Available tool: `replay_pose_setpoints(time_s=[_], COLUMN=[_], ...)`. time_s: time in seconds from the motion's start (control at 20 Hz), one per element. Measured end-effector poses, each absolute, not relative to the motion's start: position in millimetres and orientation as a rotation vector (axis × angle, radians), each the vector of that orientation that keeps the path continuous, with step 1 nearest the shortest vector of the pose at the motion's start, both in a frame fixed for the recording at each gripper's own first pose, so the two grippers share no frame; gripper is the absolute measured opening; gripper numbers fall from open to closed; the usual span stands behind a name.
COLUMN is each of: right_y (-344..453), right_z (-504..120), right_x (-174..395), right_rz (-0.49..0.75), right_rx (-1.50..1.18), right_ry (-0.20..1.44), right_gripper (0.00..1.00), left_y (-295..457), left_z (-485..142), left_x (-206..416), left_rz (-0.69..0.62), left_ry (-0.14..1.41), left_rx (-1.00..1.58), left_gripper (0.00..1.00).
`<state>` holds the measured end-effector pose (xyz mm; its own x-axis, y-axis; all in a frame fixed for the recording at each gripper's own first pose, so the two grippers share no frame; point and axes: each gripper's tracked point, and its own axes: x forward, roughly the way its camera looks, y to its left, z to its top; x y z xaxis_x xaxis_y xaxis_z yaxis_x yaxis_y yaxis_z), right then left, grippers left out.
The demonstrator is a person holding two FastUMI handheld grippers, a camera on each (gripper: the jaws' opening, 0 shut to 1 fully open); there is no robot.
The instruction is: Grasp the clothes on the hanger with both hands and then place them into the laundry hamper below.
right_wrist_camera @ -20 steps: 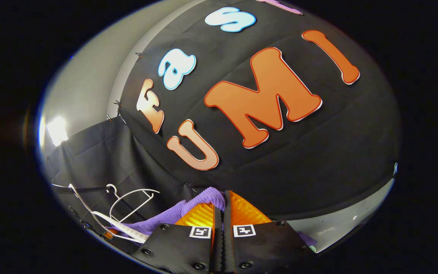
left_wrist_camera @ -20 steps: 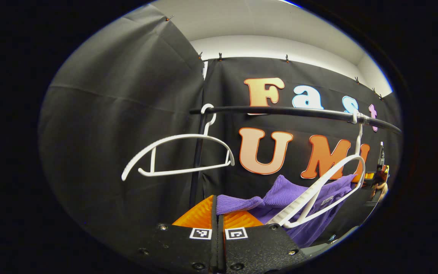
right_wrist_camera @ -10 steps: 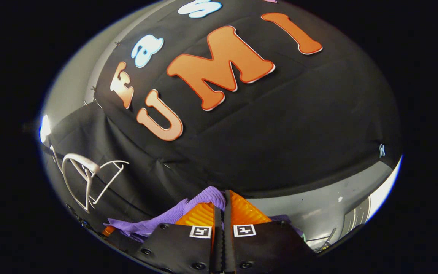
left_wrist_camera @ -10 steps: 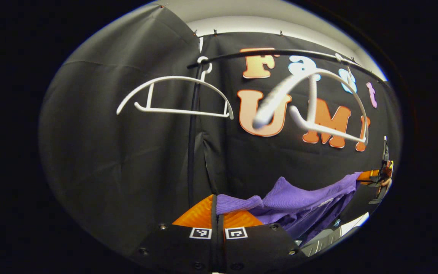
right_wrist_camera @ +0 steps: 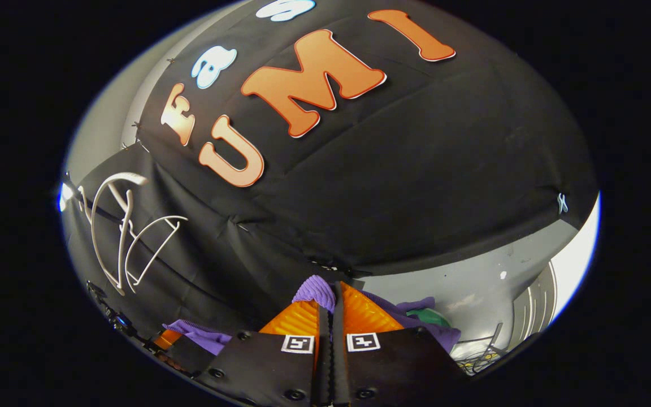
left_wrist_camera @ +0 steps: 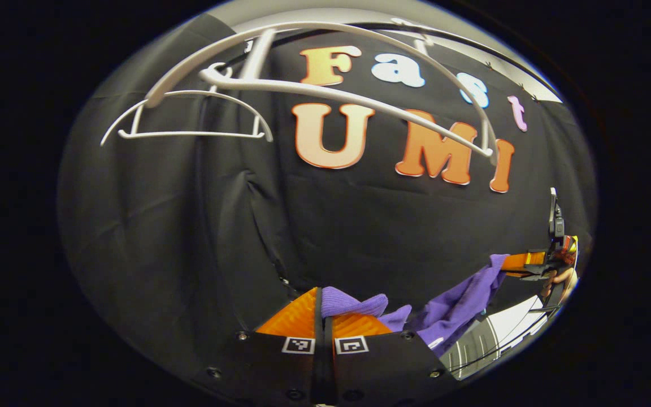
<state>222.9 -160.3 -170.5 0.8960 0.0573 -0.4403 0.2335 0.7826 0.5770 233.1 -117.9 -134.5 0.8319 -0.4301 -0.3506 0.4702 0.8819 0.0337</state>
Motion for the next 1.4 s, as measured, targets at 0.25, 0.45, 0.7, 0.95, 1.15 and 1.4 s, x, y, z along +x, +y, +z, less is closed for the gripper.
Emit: replay_pose_setpoints(time_s=[0.25, 0.45, 0.7, 0.95, 1.15, 1.4], right_y=[-130, -109, -99, -100, -108, -116], right_z=[-170, -170, -182, -231, -285, -371], right_x=[197, 178, 163, 158, 144, 134], right_rz=[-0.090, -0.074, -0.107, -0.167, -0.219, -0.294], right_rx=[0.666, 0.630, 0.567, 0.538, 0.522, 0.532], right_ry=[0.457, 0.480, 0.490, 0.544, 0.613, 0.724], right_gripper=[0.08, 0.08, 0.08, 0.08, 0.08, 0.08], left_y=[-201, -258, -274, -274, -265, -238], left_z=[-155, -169, -196, -249, -289, -364], left_x=[194, 178, 170, 173, 177, 188], left_rz=[-0.620, -0.716, -0.751, -0.747, -0.724, -0.675], left_ry=[0.382, 0.418, 0.478, 0.564, 0.655, 0.774], left_rx=[0.116, 0.119, 0.119, 0.142, 0.180, 0.252], left_gripper=[0.00, 0.00, 0.00, 0.00, 0.00, 0.00])
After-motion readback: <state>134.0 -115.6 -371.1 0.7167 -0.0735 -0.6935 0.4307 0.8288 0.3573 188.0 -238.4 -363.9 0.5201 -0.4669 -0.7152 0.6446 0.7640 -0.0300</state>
